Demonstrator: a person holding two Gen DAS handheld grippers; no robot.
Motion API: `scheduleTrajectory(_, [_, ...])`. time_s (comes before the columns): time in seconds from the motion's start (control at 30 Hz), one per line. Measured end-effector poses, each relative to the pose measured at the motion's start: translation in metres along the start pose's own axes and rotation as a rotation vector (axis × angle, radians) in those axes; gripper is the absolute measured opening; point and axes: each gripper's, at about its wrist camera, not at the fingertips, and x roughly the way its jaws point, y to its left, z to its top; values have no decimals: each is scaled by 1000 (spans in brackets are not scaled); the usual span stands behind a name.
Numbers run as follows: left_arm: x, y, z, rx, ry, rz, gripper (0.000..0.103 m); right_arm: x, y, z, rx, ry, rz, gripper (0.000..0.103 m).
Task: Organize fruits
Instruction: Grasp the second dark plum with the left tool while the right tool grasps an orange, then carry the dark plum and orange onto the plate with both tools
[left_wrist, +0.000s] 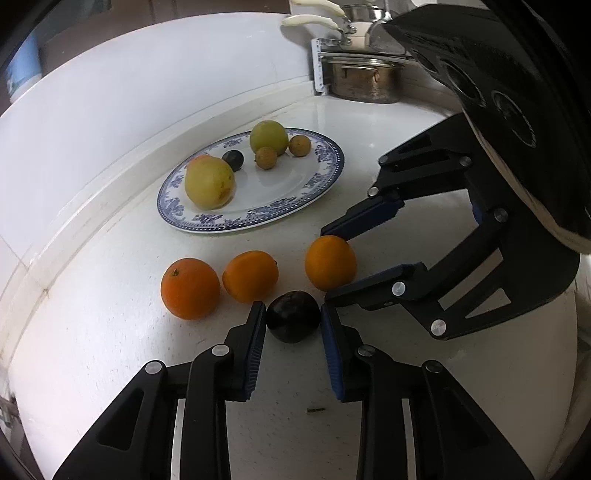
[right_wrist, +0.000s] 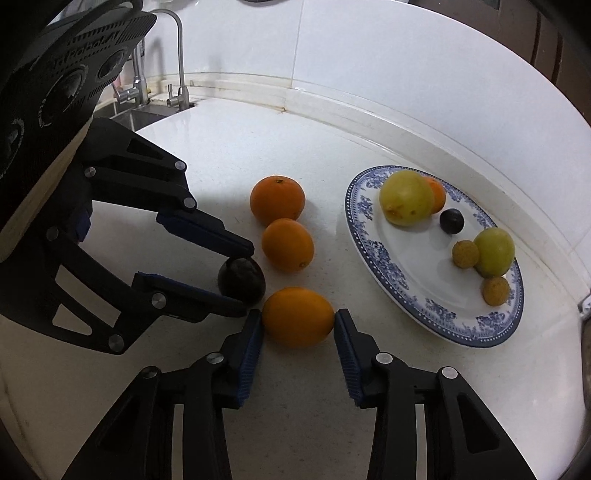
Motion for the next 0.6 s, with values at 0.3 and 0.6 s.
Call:
scheduleTrajectory(0.3, [-17,-1,0,-88,-15,27,30,-13,-3,-4,94,-21,-9,40])
scheduleTrajectory(0.6, [-40,-5,3,-152,-58,61,30,-36,-1,-5,172,-55,-38,40])
